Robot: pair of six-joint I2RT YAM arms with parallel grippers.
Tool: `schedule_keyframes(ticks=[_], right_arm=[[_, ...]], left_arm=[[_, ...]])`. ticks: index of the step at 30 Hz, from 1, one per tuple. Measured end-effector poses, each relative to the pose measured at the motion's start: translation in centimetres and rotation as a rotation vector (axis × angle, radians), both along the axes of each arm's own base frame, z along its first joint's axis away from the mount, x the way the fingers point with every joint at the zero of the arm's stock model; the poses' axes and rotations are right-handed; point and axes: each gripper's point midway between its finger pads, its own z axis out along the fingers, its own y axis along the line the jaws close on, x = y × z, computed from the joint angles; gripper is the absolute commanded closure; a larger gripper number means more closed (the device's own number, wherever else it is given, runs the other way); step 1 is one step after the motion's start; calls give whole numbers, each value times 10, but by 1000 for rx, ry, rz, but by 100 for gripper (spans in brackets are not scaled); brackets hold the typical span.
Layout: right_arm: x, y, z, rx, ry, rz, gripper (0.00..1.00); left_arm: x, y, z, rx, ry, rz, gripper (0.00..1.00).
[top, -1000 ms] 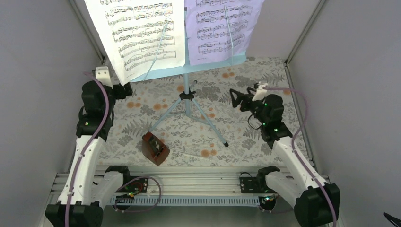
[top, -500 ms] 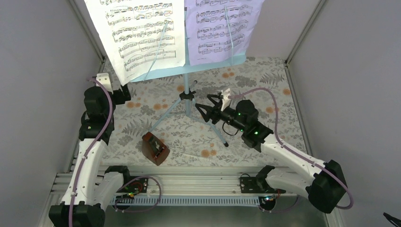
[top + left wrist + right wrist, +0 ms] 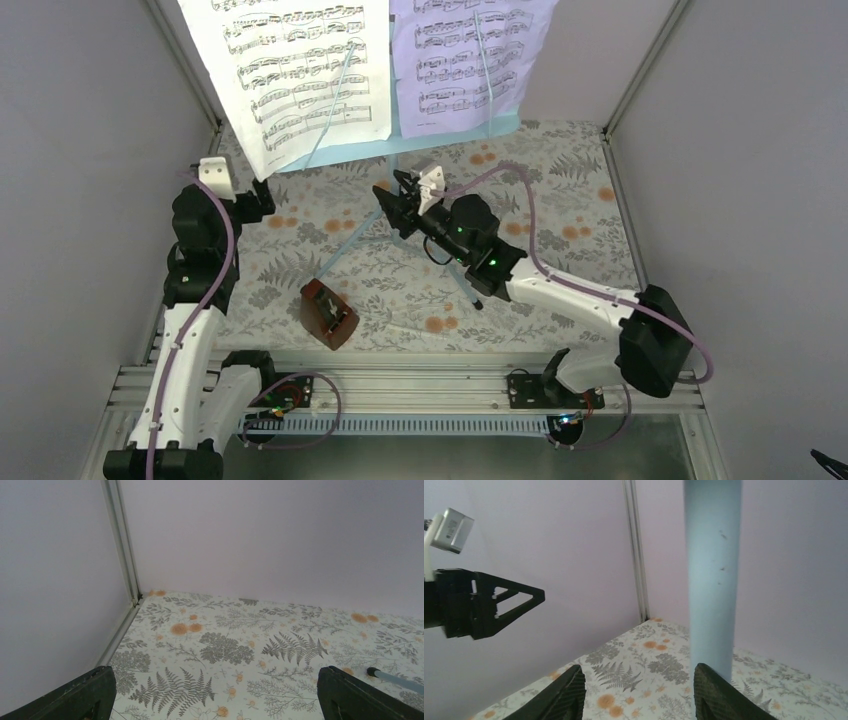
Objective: Pack up the instrument practice props
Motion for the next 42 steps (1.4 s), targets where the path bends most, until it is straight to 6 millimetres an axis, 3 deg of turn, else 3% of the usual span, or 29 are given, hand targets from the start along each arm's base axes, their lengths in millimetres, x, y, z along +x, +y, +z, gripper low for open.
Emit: schedule_keyframes(ticks=[11, 20, 29, 35, 42], right_arm=[[16, 9, -16, -37, -17, -123, 45], [28, -19, -22, -16, 19, -272, 41], [43, -32, -35, -16, 53, -328, 37], [63, -19, -38, -43, 36, -337, 50], [73, -7, -32, -64, -11, -338, 85]], left_arm=[[-7, -14, 5, -15, -16, -68, 0], [-12, -18, 10, -17, -36, -89, 0], [-8, -24, 2, -21, -9, -115, 0], [-4, -27, -4, -24, 14, -126, 0], [-4, -28, -8, -24, 28, -128, 0]])
